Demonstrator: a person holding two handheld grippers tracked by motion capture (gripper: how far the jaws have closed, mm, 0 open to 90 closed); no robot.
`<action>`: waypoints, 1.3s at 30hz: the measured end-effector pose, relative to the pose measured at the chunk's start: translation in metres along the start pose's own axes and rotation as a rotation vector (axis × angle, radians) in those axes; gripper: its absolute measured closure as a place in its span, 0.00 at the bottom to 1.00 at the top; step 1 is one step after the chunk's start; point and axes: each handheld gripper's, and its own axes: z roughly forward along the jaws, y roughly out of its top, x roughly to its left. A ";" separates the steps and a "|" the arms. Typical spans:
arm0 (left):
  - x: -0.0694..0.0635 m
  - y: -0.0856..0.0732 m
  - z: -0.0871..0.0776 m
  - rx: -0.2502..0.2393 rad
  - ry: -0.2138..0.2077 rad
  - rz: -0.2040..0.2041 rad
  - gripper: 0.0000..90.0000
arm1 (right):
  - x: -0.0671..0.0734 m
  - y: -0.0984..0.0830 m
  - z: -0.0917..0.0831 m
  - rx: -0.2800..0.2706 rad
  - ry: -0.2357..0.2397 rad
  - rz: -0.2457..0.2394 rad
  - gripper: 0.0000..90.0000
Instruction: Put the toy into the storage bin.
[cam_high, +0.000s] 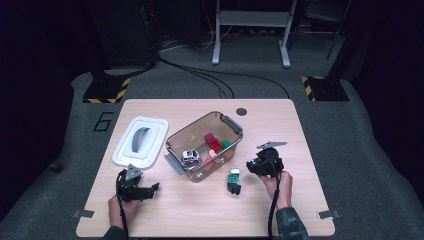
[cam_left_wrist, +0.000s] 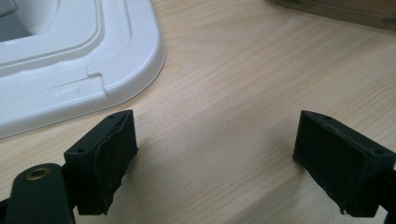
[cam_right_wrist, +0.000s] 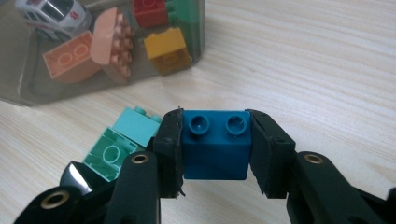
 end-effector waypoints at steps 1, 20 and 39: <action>0.000 0.000 0.000 0.000 -0.001 0.000 0.14 | -0.001 0.001 0.000 -0.008 0.003 -0.001 0.65; 0.000 0.000 0.001 -0.002 -0.004 -0.005 0.15 | -0.006 0.032 -0.018 -0.022 -0.004 -0.018 0.65; 0.000 0.001 0.000 0.003 -0.008 -0.002 0.15 | -0.012 0.067 -0.039 -0.065 -0.011 -0.028 0.65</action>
